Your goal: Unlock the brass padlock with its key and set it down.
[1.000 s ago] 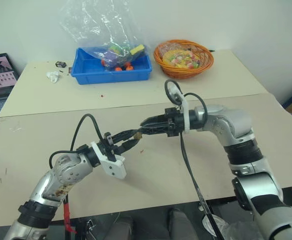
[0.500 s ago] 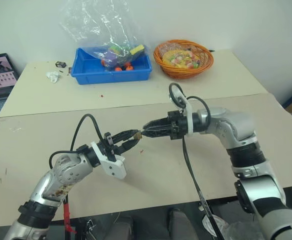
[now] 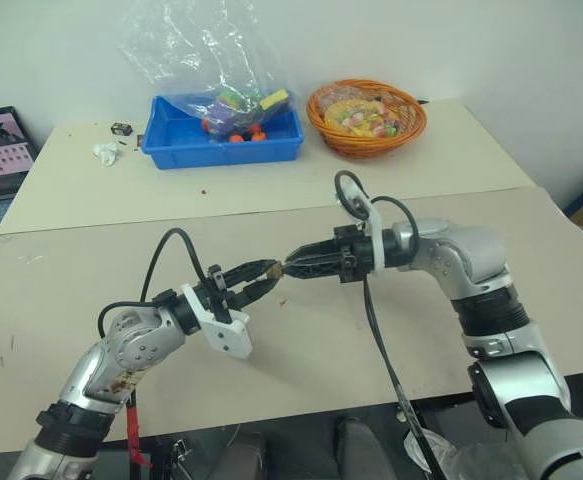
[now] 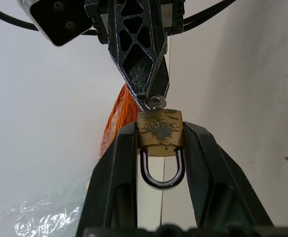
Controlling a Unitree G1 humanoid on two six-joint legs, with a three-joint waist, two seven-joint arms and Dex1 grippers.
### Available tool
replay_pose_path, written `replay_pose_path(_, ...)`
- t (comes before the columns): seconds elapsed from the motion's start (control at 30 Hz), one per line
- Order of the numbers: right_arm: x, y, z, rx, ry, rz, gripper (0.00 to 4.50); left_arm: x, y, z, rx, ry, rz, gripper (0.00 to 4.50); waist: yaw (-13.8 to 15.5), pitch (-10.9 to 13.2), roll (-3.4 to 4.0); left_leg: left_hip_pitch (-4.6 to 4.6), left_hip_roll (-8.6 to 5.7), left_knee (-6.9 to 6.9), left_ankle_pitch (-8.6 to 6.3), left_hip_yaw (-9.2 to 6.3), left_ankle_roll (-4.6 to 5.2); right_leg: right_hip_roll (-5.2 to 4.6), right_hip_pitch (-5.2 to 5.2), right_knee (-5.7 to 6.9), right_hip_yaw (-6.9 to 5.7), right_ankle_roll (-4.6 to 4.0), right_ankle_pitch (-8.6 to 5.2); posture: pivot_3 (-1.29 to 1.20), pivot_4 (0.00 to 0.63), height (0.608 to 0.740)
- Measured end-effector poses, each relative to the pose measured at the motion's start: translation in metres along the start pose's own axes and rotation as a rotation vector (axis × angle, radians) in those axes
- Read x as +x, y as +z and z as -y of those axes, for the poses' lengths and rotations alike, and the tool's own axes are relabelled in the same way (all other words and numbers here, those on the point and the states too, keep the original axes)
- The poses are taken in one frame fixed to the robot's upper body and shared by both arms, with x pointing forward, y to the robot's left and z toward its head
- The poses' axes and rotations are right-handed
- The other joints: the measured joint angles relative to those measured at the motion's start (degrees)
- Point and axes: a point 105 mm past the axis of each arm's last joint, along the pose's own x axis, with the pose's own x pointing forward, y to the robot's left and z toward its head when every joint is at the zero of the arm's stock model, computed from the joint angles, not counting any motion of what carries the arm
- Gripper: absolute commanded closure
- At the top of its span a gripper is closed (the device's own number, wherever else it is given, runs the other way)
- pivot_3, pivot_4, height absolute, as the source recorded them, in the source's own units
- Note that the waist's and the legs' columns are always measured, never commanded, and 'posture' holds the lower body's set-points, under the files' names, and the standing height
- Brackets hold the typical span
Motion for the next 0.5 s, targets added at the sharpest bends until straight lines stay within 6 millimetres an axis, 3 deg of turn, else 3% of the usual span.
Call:
replay_pose_path(0.2,-0.0015,-0.0008,0.0018,0.002,-0.016,-0.005,4.4,0.0,0.0019,-0.0001,0.002,-0.001,0.006,3.69,0.03,0.0,0.0,0.0,0.0,0.0,0.0,0.0,0.0,0.0,0.0,0.0,0.0,0.0,0.0,0.0,0.15,0.74)
replay_pose_path(0.5,-0.0017,-0.0008,0.0016,0.004,-0.014,-0.004,4.4,0.0001,0.0023,0.0001,0.002,-0.002,0.006,3.69,0.02,0.0,0.0,0.0,0.0,0.02,0.0,0.0,0.0,0.0,0.0,0.0,0.0,0.0,0.0,0.0,0.15,0.74)
